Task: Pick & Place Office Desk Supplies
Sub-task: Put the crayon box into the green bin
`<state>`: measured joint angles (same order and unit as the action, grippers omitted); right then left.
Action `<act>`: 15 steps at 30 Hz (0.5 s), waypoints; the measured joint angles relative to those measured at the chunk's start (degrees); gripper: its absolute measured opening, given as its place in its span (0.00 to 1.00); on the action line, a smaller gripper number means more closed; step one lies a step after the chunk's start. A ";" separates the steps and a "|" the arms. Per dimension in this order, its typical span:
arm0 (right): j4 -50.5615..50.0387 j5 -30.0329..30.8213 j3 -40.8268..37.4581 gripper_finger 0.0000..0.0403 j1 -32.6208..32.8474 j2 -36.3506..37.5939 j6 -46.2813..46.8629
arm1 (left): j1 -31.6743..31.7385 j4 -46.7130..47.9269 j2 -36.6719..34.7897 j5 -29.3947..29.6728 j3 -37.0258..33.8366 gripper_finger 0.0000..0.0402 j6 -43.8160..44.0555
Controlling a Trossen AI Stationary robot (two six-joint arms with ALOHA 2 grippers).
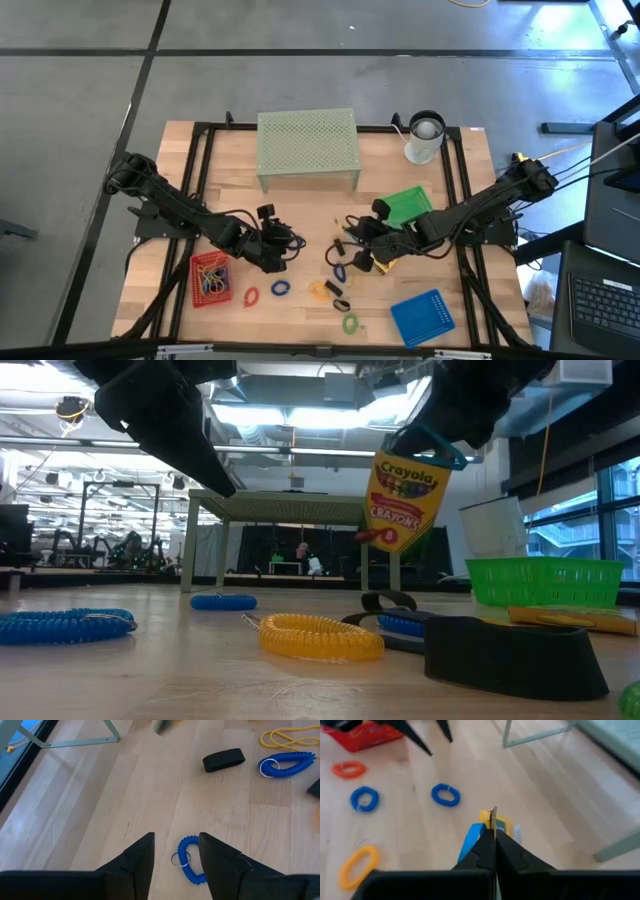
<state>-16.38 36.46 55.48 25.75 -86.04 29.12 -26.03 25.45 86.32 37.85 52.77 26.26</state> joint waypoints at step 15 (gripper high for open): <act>-0.51 3.05 0.02 0.01 0.21 -6.53 6.09 | -0.01 -1.71 0.00 0.02 0.00 0.37 -0.02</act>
<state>-16.88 39.51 55.51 25.96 -92.57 35.21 -26.04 23.74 86.32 37.86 52.77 26.24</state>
